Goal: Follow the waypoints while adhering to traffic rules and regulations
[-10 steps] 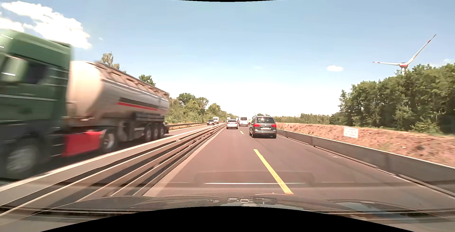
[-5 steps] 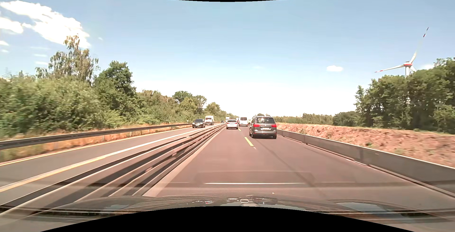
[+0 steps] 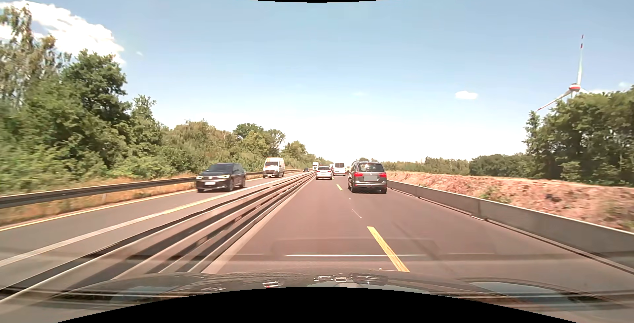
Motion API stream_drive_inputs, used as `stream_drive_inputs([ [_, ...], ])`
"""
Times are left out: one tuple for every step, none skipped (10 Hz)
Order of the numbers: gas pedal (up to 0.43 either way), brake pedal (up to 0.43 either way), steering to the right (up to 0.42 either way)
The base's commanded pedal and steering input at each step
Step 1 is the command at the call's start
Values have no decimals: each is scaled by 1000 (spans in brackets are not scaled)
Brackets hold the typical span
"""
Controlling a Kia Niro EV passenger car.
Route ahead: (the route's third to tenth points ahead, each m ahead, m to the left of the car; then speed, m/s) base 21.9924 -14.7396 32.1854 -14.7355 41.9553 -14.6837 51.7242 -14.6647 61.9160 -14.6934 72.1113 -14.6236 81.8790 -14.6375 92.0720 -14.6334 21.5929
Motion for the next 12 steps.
stream_drive_inputs([
  [67, 0, 1],
  [67, 0, 1],
  [59, 0, 1],
  [59, 0, 1],
  [59, 0, 2],
  [47, 0, 3],
  [47, 0, 3],
  [47, 0, 1],
  [47, 0, 0],
  [47, 0, 0],
  [47, 0, 0],
  [47, 0, 0],
])
